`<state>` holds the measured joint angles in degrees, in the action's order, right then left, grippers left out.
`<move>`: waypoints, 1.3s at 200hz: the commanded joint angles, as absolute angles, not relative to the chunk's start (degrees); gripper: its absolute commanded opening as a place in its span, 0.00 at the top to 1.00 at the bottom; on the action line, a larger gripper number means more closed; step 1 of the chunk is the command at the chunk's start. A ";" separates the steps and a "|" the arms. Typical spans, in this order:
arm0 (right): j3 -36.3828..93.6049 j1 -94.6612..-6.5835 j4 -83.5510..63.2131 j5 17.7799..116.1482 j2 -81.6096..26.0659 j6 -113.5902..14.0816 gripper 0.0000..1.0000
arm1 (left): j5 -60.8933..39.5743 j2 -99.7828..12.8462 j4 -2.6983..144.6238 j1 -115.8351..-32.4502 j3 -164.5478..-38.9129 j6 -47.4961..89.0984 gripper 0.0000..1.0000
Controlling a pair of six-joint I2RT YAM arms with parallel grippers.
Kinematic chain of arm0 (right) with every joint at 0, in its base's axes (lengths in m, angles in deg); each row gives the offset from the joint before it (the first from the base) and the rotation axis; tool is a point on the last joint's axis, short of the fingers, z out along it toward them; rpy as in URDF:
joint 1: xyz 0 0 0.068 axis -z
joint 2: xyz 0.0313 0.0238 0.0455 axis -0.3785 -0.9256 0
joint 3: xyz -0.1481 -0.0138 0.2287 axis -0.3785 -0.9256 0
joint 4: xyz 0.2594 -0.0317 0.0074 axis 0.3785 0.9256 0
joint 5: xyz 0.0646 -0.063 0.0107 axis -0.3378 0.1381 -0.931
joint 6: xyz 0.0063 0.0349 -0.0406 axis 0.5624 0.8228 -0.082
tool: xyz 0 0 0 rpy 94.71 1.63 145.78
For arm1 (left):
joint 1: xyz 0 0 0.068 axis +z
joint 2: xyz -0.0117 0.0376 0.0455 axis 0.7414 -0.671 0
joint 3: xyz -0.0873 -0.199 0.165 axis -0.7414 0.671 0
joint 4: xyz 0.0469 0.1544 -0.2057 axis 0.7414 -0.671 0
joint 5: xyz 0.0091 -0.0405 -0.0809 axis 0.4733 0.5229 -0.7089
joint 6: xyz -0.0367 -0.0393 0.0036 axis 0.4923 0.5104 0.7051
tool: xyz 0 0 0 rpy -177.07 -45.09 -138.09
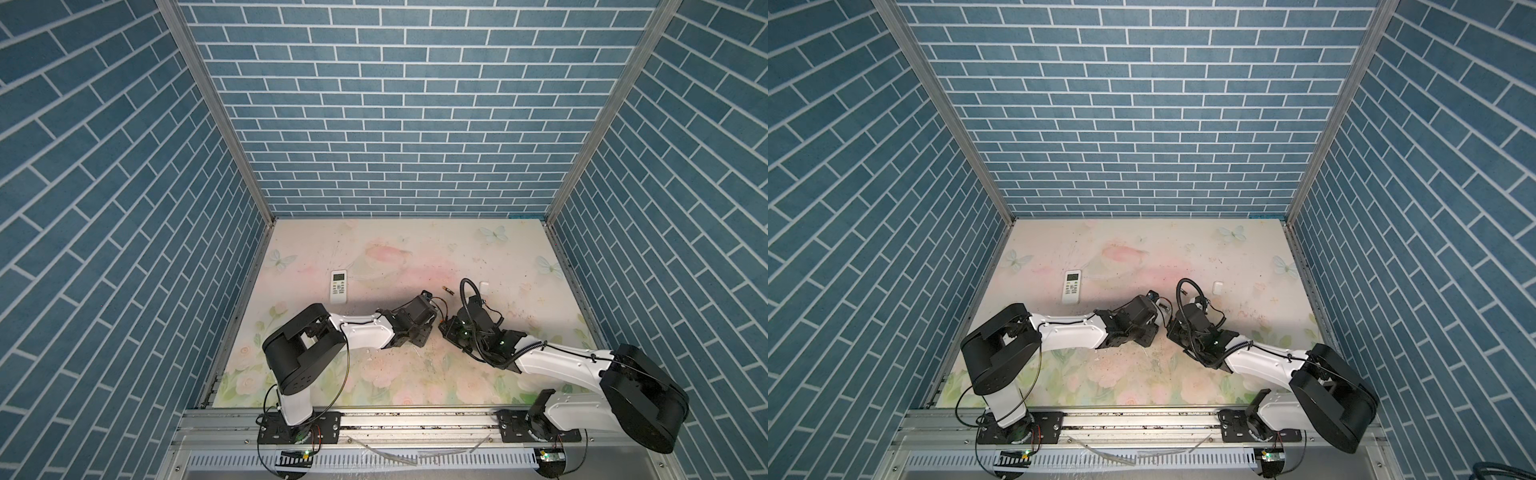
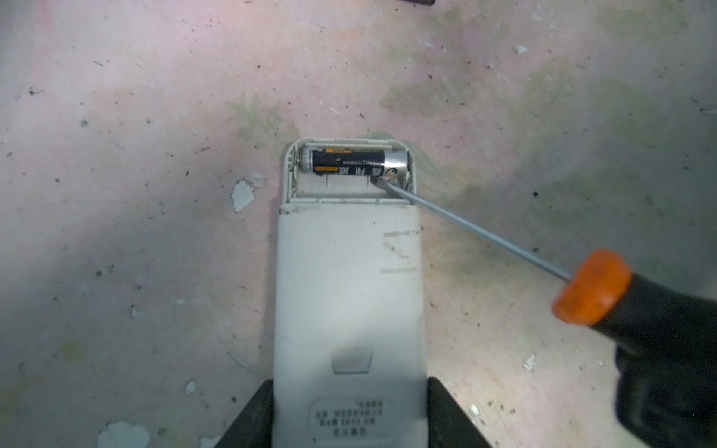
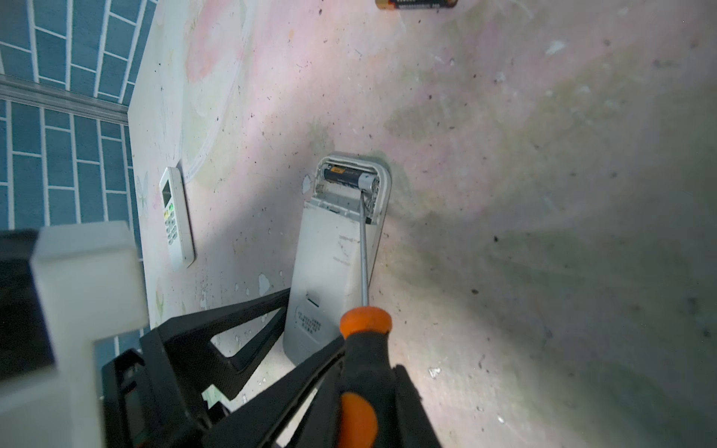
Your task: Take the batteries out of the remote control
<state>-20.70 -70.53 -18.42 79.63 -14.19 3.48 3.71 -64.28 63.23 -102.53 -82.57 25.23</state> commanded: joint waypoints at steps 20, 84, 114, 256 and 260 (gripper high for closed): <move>-22.55 -70.76 -19.99 81.31 -17.63 6.76 1.00 | -4.28 -69.77 47.38 -103.28 -77.45 25.90 0.46; -22.80 -70.71 -21.60 80.54 -19.80 6.83 1.00 | -4.19 -69.91 47.23 -103.31 -76.97 25.81 0.46; -22.98 -70.76 -23.70 79.26 -20.43 6.61 1.00 | -3.93 -70.00 47.32 -103.29 -76.66 25.72 0.46; -25.96 -70.84 -28.56 75.20 -18.11 2.62 1.00 | -4.10 -70.84 47.97 -103.29 -76.71 25.82 0.46; -25.99 -70.82 -28.51 75.10 -18.11 2.61 1.00 | -4.10 -70.84 47.91 -103.30 -76.75 25.80 0.46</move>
